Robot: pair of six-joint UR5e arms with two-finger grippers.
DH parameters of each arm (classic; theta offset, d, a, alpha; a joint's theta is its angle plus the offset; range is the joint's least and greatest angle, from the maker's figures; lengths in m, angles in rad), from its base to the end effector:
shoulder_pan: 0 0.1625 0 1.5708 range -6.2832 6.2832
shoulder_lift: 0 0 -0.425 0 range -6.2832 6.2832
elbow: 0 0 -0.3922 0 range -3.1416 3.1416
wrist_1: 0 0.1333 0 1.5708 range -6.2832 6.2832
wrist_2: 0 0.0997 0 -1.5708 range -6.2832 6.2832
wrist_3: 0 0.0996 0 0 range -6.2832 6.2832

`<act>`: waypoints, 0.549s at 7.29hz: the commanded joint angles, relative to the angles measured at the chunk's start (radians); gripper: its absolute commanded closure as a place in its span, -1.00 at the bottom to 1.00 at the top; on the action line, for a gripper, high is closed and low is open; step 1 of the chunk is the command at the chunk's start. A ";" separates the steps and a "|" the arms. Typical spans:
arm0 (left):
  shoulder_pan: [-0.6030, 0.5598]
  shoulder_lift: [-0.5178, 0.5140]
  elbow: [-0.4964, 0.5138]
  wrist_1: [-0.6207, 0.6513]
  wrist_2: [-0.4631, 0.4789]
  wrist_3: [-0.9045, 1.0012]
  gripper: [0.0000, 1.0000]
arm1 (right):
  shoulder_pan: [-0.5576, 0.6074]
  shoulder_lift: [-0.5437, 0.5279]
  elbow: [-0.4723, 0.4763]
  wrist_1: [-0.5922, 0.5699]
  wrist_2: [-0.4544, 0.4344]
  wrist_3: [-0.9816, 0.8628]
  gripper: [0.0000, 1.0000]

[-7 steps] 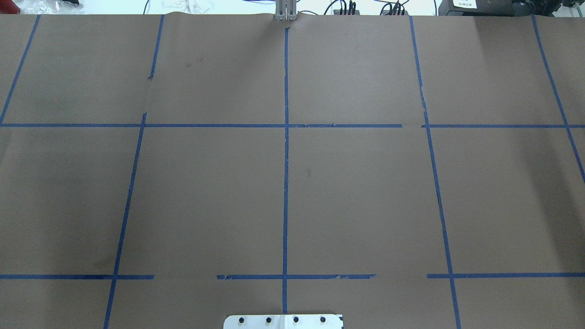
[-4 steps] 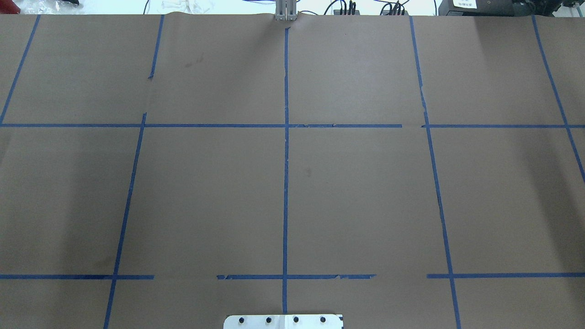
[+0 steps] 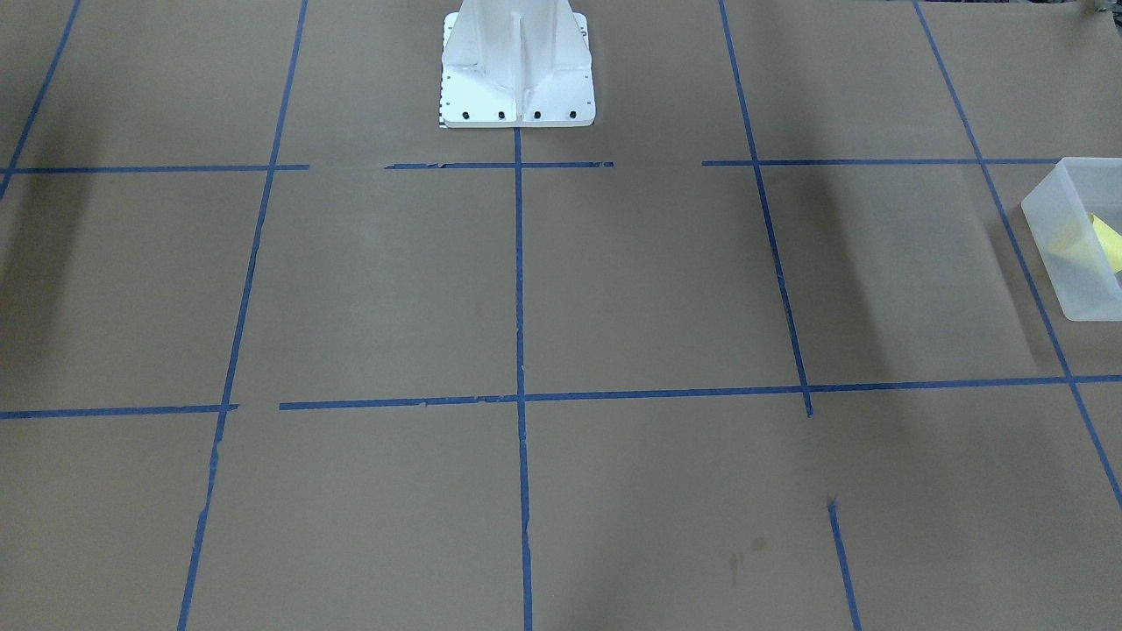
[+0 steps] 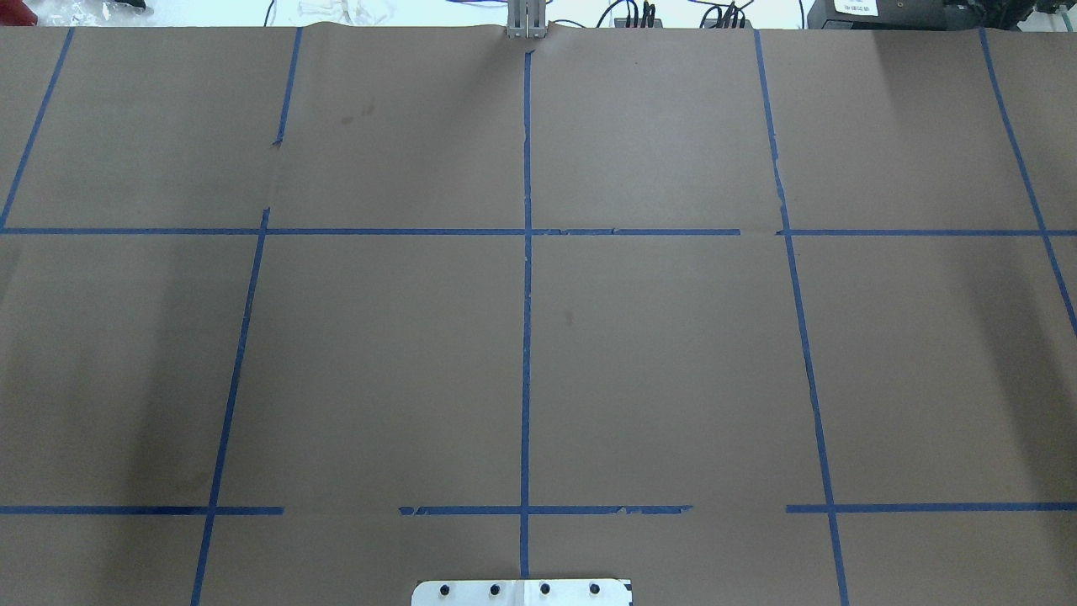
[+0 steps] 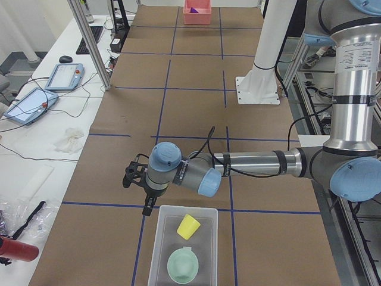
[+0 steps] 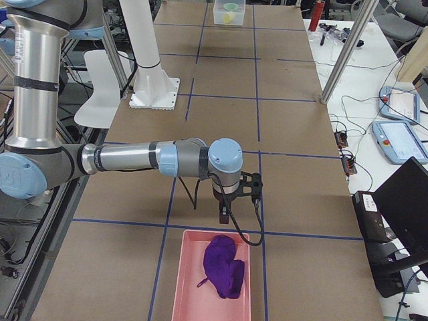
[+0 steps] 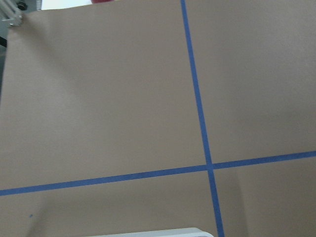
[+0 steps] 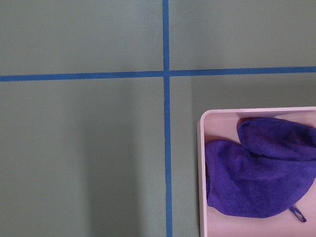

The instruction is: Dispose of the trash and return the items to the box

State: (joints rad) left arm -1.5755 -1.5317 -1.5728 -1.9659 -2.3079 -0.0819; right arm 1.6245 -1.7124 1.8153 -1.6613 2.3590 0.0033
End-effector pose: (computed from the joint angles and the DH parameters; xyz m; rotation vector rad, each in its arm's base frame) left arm -0.0687 -0.4942 0.6359 0.3130 0.7412 0.0500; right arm 0.0857 -0.4267 0.6119 0.0316 -0.7877 0.0491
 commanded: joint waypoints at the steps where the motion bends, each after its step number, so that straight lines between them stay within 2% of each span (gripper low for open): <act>1: 0.016 -0.016 -0.103 0.205 -0.005 0.002 -1.00 | -0.002 0.000 -0.089 0.131 -0.015 0.015 -1.00; 3: 0.005 -0.005 -0.168 0.269 -0.010 0.004 -1.00 | -0.017 0.007 -0.100 0.138 -0.009 0.050 -1.00; 4: 0.006 -0.001 -0.147 0.272 -0.005 0.004 -1.00 | -0.029 0.007 -0.099 0.140 -0.006 0.073 -1.00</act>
State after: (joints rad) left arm -1.5687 -1.5390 -1.7201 -1.7118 -2.3160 -0.0789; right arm 1.6097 -1.7070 1.7193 -1.5279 2.3491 0.0471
